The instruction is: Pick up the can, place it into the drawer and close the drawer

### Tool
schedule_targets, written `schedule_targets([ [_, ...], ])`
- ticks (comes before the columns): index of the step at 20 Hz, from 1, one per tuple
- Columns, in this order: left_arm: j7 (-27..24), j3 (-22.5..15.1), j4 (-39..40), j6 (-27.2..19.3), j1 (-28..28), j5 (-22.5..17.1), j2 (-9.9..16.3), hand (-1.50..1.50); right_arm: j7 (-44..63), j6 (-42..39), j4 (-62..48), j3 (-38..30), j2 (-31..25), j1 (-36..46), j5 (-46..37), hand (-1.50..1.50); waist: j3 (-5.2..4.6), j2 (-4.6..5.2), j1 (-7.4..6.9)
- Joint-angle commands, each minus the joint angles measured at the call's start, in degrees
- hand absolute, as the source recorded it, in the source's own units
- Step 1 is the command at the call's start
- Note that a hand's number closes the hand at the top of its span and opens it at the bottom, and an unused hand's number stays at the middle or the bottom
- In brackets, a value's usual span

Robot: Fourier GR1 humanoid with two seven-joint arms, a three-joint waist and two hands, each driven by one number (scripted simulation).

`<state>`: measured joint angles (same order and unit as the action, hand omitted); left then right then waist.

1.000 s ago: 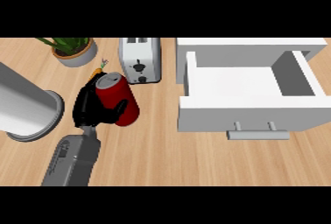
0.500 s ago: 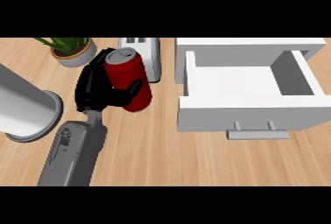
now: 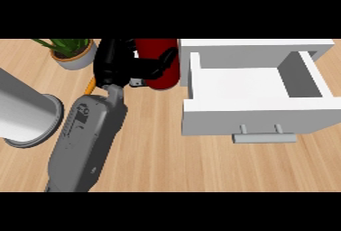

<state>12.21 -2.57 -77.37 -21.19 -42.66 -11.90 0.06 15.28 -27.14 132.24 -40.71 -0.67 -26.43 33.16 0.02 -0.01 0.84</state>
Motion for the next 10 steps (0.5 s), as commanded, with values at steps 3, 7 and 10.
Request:
schedule_targets([
  [3, 1.51, -1.98, 7.87, -5.94, -11.13, -0.75, -0.06, 1.50, 0.08, -1.49, -1.29, -0.95, 0.00, 0.43, 0.88, -1.50, 0.01, 0.06, 0.48],
  [7, -3.84, -4.97, 12.91, -7.90, -12.00, -3.72, -0.06, 1.50, -0.95, -0.70, -5.12, -0.07, -2.19, 4.47, -1.64, -1.50, 0.01, 0.14, 0.20],
  [10, -3.24, -1.56, 18.85, -6.32, -19.35, -4.97, -0.06, 1.50, -0.09, 1.03, -2.35, 2.74, 0.61, 4.89, -4.97, -1.50, 0.00, 0.28, 0.34],
])
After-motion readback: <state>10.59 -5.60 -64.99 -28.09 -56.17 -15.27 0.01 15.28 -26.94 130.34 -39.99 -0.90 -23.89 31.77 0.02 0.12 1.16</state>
